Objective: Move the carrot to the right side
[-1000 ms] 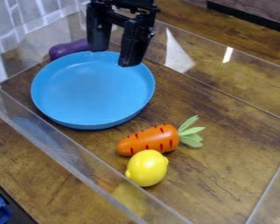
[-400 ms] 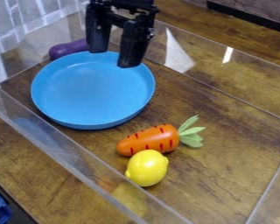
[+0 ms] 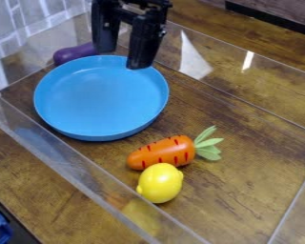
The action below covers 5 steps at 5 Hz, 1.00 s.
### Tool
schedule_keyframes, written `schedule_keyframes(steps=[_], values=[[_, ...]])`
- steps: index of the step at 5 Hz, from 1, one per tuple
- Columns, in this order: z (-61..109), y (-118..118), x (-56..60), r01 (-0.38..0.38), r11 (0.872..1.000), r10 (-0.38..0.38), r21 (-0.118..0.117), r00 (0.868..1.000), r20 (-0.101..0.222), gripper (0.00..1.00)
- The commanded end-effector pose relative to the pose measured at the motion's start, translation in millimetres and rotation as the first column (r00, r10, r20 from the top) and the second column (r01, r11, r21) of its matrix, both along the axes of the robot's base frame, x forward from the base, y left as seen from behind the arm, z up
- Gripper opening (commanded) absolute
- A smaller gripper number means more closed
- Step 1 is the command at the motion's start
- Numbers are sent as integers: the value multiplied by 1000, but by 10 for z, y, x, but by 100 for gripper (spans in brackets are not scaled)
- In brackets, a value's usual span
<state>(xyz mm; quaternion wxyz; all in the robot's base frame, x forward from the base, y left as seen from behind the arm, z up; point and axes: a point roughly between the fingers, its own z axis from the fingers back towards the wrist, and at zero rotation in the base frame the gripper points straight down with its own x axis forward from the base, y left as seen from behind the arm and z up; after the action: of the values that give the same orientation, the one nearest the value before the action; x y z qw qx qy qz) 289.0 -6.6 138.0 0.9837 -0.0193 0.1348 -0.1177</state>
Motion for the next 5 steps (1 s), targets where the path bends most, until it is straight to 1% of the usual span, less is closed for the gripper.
schedule_keyframes(steps=[1, 2, 3, 4, 5], values=[[134, -41, 9, 22, 1000, -22, 1, 999, 47, 100], [104, -46, 25, 26, 1000, -26, 0, 999, 38, 100], [37, -70, 20, 32, 999, -32, -5, 999, 28, 100], [-98, -181, -27, 70, 997, -70, -13, 997, 26, 100], [-324, -367, -103, 152, 988, -152, -5, 988, 22, 100]])
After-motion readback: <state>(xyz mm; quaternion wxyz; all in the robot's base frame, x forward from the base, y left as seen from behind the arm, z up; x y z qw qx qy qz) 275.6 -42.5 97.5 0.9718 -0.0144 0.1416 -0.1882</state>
